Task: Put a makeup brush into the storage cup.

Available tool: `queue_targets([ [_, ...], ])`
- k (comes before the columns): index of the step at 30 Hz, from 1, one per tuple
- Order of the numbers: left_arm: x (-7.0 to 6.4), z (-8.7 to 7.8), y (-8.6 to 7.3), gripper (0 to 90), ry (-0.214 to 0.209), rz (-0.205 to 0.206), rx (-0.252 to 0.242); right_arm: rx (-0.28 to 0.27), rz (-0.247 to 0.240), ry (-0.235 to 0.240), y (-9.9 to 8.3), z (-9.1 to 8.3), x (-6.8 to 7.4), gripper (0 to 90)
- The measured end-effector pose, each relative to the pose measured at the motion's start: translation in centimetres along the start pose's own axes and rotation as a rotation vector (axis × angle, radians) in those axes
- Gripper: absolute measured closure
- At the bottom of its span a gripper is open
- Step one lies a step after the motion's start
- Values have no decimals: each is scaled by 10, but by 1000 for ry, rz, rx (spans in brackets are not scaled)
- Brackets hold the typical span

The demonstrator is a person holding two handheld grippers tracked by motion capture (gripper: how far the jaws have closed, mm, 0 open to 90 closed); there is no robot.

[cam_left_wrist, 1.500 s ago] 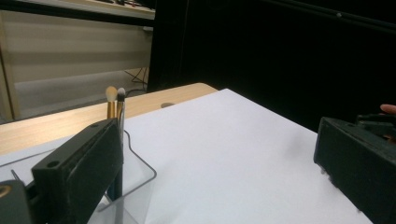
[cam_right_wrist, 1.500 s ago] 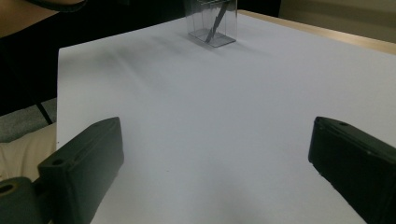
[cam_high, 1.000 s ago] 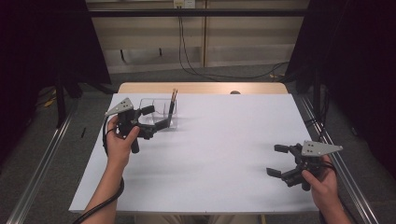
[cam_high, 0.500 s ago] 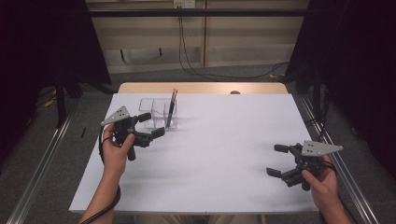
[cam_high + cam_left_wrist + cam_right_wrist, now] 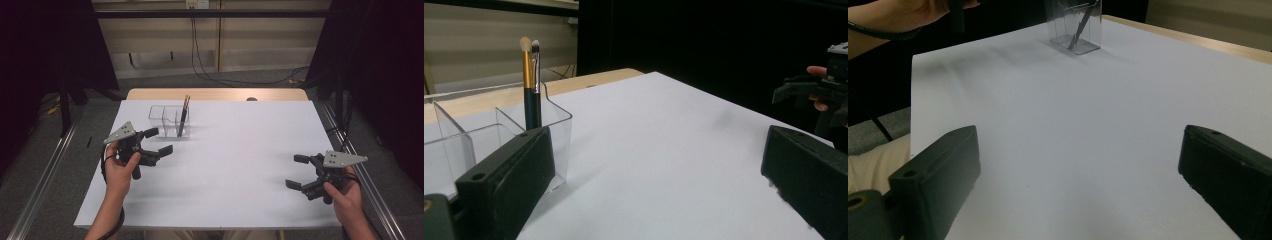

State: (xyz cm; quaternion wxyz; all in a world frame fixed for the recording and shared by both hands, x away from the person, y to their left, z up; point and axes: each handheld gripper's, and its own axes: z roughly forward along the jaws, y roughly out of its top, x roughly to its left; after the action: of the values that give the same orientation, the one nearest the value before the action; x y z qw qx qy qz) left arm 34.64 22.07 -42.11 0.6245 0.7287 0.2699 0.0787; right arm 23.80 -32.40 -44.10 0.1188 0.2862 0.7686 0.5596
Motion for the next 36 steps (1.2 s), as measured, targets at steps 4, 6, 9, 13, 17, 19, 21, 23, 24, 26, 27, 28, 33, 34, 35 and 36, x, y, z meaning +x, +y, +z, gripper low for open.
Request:
queue_targets([
  [4, -1, -4, -3, 9, 2, 0, -6, -2, 1, -4, 0, 0, 0, 29],
  [6, -2, -6, -4, 9, 0, 1, -5, -2, 2, -3, 0, 0, 0, 29],
  [9, -3, -8, -6, 9, 4, 7, 4, -4, 2, -3, 0, -1, 0, 29],
  [13, -4, -11, -9, 9, 1, 14, 18, -8, 0, -5, 0, -2, -1, 29],
  [17, -6, -13, -10, 10, 7, 13, 21, -7, 0, -6, 0, -1, -1, 29],
  [19, -7, -15, -11, 10, 4, 20, 26, -7, 1, -7, 0, -1, -1, 28],
  [21, -8, -16, -11, 10, 1, 20, 27, -7, -1, -8, 0, -1, -1, 28],
  [23, -9, -18, -12, 10, 3, 19, 25, -6, -1, -8, 0, -1, -1, 28],
  [24, -9, -19, -12, 10, 4, 21, 23, -7, 0, -9, 0, -1, -1, 28],
  [26, -9, -21, -13, 10, 5, 22, 28, -6, -1, -8, 0, -1, -1, 28],
  [27, -10, -22, -13, 10, 5, 20, 26, -6, -1, -8, 0, -1, -1, 28],
  [28, -10, -23, -14, 10, 7, 20, 25, -6, -1, -8, 0, -1, -1, 28],
  [33, -10, -28, -16, 10, 7, 23, 29, -8, 1, -10, 0, -2, -1, 28],
  [34, -11, -29, -16, 10, 8, 23, 29, -9, 1, -10, 0, -2, -1, 28],
  [35, -11, -29, -16, 10, 15, 24, 28, -9, 1, -10, 0, -2, -1, 28],
  [36, -11, -30, -17, 10, 11, 24, 30, -9, 1, -11, 0, -2, -1, 28],
])
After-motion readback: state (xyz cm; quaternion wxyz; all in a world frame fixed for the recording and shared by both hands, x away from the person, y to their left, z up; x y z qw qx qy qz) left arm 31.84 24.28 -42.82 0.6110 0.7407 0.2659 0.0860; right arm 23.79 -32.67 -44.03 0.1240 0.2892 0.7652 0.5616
